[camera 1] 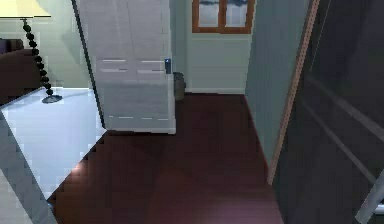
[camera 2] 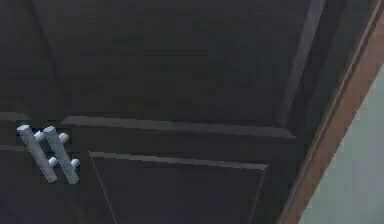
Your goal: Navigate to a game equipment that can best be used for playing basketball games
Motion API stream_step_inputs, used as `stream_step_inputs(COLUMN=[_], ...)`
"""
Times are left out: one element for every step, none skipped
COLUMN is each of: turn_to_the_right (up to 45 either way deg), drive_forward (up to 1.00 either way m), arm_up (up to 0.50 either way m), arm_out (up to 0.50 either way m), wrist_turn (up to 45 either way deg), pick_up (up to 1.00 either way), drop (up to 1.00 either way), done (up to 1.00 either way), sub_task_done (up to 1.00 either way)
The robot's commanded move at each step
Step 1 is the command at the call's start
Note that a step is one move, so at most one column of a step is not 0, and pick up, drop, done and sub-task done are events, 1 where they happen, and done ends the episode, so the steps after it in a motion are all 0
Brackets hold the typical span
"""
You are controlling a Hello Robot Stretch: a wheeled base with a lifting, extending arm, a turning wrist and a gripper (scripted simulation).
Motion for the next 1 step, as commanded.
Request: stream_step_inputs(turn_to_the_right=[-15.0], drive_forward=[0.0], arm_up=[0.0], arm_out=[0.0], wrist_turn=[0.0], pick_up=[0.0], drop=[0.0], done=[0.0], sub_task_done=[0.0])
